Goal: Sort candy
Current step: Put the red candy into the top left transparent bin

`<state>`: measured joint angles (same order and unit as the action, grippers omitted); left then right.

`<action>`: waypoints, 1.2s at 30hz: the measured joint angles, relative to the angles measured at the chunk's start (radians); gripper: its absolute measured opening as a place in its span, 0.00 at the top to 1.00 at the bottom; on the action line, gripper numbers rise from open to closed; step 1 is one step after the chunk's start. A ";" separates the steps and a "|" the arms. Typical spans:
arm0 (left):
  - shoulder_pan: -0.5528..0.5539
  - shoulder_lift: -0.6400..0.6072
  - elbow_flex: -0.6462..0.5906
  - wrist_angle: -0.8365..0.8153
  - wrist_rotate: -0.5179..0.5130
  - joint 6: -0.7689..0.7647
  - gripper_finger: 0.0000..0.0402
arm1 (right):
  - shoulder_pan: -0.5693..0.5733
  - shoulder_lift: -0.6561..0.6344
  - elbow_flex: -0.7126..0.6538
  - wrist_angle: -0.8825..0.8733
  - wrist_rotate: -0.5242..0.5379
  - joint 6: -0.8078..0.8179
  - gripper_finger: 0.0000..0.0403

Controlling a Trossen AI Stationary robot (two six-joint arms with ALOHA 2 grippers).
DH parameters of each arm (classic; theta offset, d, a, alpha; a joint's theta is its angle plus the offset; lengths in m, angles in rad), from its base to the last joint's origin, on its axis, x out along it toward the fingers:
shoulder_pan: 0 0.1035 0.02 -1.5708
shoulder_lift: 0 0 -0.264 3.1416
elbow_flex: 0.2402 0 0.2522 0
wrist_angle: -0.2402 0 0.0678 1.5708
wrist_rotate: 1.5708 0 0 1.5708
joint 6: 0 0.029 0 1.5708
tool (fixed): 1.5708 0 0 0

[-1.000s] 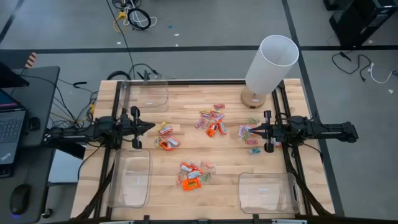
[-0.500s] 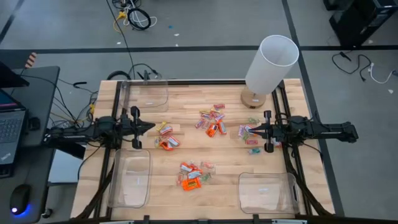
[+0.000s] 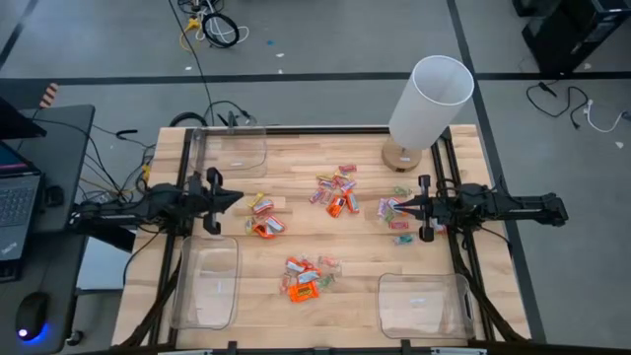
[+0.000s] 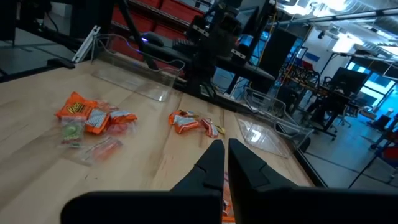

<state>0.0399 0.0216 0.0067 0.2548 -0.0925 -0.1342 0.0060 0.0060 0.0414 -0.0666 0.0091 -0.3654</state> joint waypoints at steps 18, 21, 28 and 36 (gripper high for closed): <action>-0.001 0.000 0.000 0.076 0.000 -0.069 0.98 | 0.000 0.000 0.000 0.236 -0.009 0.224 0.98; -0.001 0.000 0.000 0.111 0.007 -0.078 0.98 | 0.000 0.000 0.000 0.291 -0.006 0.229 0.98; -0.001 0.000 0.000 0.148 0.045 -0.036 0.98 | -0.001 0.000 0.000 0.260 -0.003 0.236 0.98; -0.001 0.007 0.000 0.160 0.044 -0.028 0.98 | -0.001 0.000 0.000 0.353 -0.003 0.235 0.98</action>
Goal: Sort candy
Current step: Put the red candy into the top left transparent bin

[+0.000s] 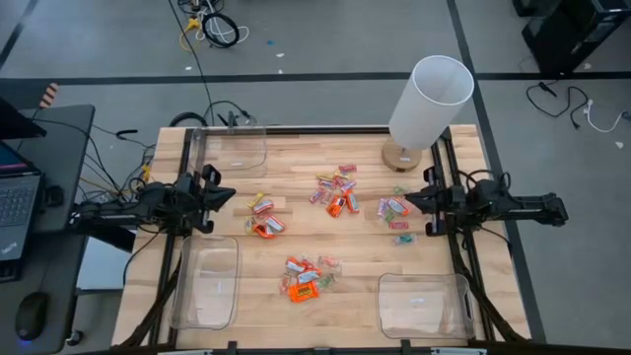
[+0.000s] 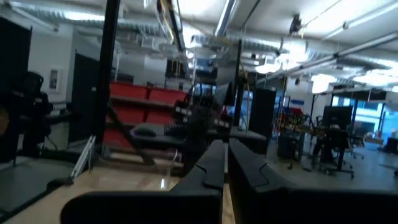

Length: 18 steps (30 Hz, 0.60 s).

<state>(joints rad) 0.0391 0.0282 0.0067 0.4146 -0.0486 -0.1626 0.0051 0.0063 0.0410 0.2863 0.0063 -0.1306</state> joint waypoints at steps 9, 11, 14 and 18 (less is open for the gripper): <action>0.000 0.167 0.021 0.115 -0.013 0.000 0.98 | -0.002 -0.001 0.000 0.205 0.004 0.005 0.98; 0.000 0.214 0.043 0.118 -0.022 0.004 0.98 | -0.002 -0.001 0.000 0.220 0.003 0.006 0.98; 0.000 0.279 0.078 0.125 -0.028 0.021 0.98 | -0.002 0.000 0.000 0.210 0.004 -0.010 0.98; 0.000 0.348 0.111 0.118 -0.028 0.031 0.98 | -0.002 0.000 0.000 0.207 0.005 -0.026 0.98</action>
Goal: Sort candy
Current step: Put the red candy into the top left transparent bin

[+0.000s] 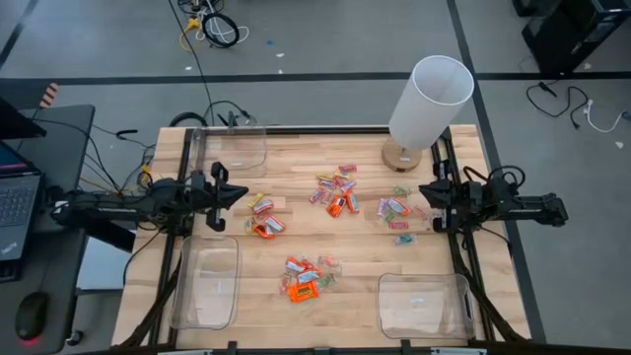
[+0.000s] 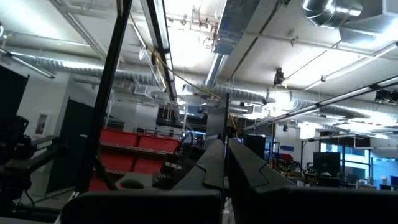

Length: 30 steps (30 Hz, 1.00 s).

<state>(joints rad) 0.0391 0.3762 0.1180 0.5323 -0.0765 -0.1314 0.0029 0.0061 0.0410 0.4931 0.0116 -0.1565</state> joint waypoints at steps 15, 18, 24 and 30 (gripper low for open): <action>0.000 0.077 0.176 -0.240 -0.002 0.087 0.98 | 0.038 0.140 0.030 0.075 0.003 -0.046 0.98; 0.000 0.076 0.189 -0.245 -0.003 0.117 0.98 | 0.044 0.221 0.083 0.077 0.006 -0.057 0.98; 0.000 0.079 0.189 -0.259 -0.003 0.130 0.98 | 0.050 0.419 0.207 0.048 0.051 -0.104 0.98; 0.000 0.081 0.189 -0.275 -0.003 0.124 0.98 | 0.051 0.592 0.344 0.001 0.051 -0.122 0.98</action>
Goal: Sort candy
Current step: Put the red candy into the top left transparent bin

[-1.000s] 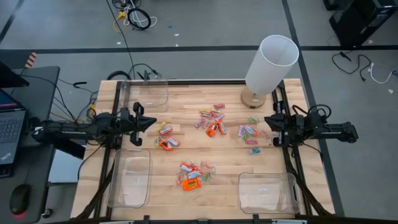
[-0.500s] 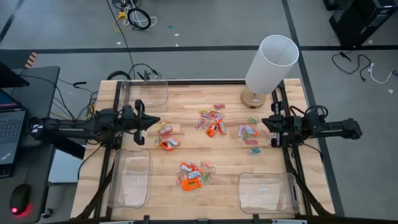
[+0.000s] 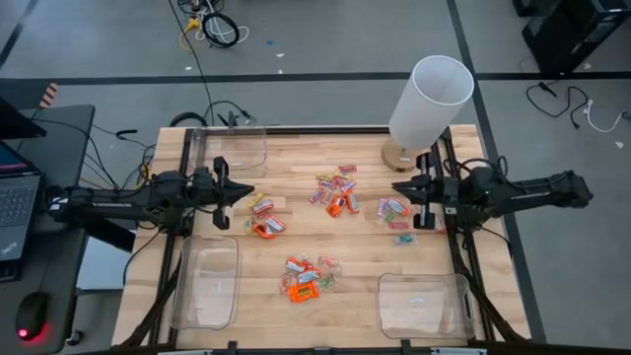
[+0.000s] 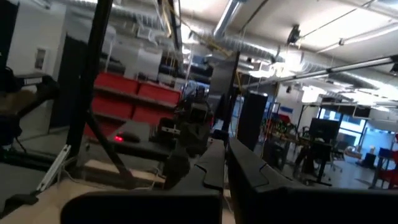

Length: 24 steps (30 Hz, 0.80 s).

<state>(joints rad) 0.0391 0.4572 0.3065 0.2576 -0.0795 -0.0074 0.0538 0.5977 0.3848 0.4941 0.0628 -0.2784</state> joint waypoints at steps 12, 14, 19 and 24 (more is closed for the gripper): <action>0.000 0.001 -0.001 -0.055 -0.033 0.004 0.98 | 0.065 0.286 0.257 -0.067 0.024 -0.124 0.98; 0.000 0.001 -0.002 -0.077 -0.046 0.002 0.98 | 0.077 0.321 0.299 -0.085 0.048 -0.138 0.98; 0.000 0.001 -0.002 -0.105 -0.078 -0.004 0.98 | 0.091 0.397 0.378 -0.169 0.148 -0.141 0.98; 0.000 0.001 -0.002 -0.100 -0.079 -0.029 0.98 | 0.096 0.468 0.422 -0.196 0.206 -0.136 0.98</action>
<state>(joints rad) 0.0394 0.4583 0.3046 0.1572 -0.1581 -0.0363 0.1495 1.0661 0.8063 0.2979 0.2686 -0.4146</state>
